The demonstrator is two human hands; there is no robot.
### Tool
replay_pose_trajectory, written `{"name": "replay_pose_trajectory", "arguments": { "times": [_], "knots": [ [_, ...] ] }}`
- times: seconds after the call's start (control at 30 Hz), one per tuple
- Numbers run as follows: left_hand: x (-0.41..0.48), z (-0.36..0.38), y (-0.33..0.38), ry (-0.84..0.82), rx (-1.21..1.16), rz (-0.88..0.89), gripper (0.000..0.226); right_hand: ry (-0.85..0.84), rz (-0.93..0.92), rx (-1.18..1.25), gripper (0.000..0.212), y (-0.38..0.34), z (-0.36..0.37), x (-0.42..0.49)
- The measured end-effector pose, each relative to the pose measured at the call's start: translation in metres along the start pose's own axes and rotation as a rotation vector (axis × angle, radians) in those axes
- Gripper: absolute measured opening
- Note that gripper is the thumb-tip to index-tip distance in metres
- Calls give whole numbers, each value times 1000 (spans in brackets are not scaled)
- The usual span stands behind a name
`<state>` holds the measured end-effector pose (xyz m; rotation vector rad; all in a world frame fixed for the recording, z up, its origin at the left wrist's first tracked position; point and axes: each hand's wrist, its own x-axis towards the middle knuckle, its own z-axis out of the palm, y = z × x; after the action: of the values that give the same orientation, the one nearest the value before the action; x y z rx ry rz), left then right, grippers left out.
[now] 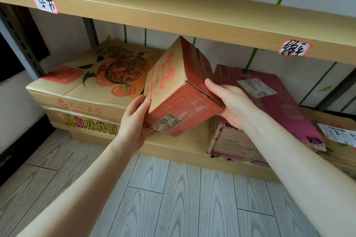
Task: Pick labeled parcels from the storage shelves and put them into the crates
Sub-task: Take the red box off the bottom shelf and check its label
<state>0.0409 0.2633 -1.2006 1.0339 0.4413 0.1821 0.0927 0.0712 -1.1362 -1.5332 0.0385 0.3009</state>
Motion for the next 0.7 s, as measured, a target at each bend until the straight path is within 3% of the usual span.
{"name": "replay_pose_trajectory", "arguments": {
  "times": [0.1,0.17,0.27,0.3,0.37,0.43,0.47,0.57,0.6,0.7],
  "knots": [
    [-2,1,2,-12,15,6,42,-14,-21,34,41,0,-2,-2],
    [-5,3,3,-25,27,10,29,26,-80,-25,45,2,-2,-3],
    [-6,2,7,-13,61,42,19,59,-145,-165,33,1,-1,-6],
    [-7,1,8,-12,81,51,16,32,-108,-154,38,0,0,-8],
    [-8,-2,13,-58,145,21,20,-48,-1,-118,72,-4,3,-13],
    [-10,-4,18,-143,145,-44,40,-90,51,-145,100,-3,9,-17],
    [-10,-5,20,-153,114,-54,45,-80,42,-135,97,-2,10,-18],
    [-11,-10,25,-32,152,2,32,-23,26,-27,42,1,7,-15],
    [-11,-12,25,15,202,24,31,-27,28,12,34,3,3,-15],
    [-12,-19,31,5,317,-14,43,-116,41,107,35,9,-7,-16]
  ]
}}
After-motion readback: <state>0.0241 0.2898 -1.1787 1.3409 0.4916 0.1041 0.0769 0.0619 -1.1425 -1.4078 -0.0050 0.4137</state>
